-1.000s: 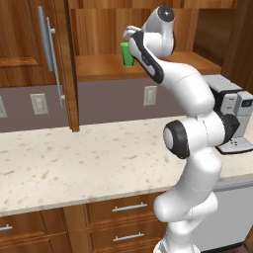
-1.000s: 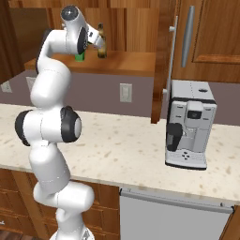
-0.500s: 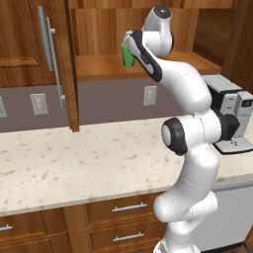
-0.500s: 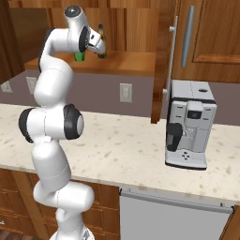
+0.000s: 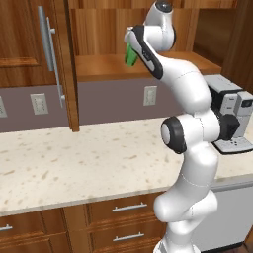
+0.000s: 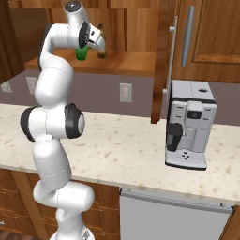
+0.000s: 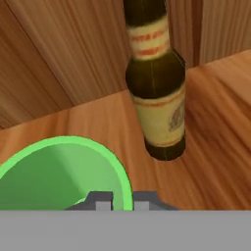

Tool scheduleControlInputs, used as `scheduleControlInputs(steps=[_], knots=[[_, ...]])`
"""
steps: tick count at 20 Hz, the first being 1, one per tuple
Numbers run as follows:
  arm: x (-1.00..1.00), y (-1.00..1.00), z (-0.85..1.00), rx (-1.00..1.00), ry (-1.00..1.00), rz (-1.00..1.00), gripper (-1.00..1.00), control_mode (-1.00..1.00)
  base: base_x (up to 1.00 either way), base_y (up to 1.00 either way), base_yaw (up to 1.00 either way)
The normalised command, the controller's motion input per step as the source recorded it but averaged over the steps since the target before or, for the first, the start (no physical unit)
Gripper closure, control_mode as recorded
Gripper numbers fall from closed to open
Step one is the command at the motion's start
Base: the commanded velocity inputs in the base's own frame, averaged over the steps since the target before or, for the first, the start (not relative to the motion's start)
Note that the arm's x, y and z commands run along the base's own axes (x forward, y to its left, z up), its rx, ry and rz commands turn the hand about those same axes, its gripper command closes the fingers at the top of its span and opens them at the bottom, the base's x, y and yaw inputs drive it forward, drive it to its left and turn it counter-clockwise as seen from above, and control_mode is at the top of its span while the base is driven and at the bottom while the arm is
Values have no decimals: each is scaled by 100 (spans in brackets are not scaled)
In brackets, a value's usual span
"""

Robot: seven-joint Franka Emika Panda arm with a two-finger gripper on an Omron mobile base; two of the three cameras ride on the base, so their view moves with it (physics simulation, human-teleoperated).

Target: Open the cabinet directly in front. Then move the beer and the cup to the dining counter with the candle on it.

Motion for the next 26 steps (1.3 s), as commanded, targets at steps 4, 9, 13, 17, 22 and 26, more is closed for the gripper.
scheduleControlInputs(steps=[4, 9, 13, 17, 22, 26], knots=[[0, 0, 25, 0, -33, 0, 100, -100, 0, 0, 0], [-3, 0, 18, 1, -39, 0, 100, -100, 0, 0, 0], [-25, 0, 0, 0, -2, 0, 100, -100, 0, 0, 0], [-100, 1, 0, 0, -18, 7, 100, -100, 0, 0, 0], [-100, 2, -2, 0, -14, 13, 100, -100, 0, 0, 0], [-100, 1, -64, -5, 2, 14, 100, -100, 0, 0, 0]])
